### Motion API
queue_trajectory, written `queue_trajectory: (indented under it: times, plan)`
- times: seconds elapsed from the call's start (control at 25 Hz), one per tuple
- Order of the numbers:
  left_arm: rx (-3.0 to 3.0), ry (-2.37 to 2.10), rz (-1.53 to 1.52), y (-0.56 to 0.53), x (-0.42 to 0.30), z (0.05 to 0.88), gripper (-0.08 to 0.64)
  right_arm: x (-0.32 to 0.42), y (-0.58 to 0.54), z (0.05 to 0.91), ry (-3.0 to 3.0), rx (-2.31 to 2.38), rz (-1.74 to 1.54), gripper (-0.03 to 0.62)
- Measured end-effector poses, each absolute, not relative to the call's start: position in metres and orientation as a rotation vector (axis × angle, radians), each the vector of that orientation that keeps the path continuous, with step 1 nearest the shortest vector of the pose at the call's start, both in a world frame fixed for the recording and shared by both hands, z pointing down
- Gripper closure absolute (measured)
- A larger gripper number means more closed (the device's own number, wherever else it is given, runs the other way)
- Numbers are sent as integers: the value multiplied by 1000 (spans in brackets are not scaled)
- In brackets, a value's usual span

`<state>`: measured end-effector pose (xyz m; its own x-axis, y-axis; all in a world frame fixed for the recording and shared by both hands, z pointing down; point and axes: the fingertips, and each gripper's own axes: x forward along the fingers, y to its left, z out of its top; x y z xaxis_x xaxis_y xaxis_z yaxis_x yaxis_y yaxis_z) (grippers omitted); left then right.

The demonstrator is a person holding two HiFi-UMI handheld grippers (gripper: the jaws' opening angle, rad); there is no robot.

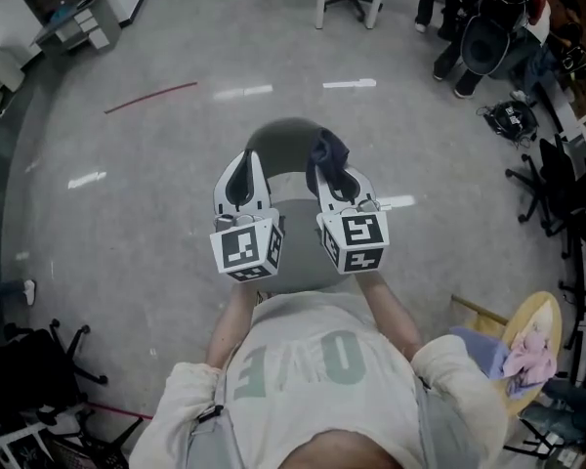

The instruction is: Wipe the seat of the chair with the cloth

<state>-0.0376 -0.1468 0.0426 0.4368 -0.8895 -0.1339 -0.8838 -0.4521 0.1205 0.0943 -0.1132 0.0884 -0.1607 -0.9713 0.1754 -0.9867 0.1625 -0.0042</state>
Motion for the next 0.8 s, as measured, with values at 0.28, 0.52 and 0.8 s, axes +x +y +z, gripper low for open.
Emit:
queue_trajectory:
  times: [0.28, 0.52, 0.8]
  plan:
    - [2654, -1644, -324, -147, -54, 25, 545, 85, -114, 67, -2355, 1975, 159, 543]
    - [2676, -1605, -324, -135, -50, 28, 545, 78, -105, 63, -2381, 1970, 153, 543]
    - [2689, -1586, -349, -117, -47, 21, 545, 72, -90, 53, -2408, 1940, 115, 543]
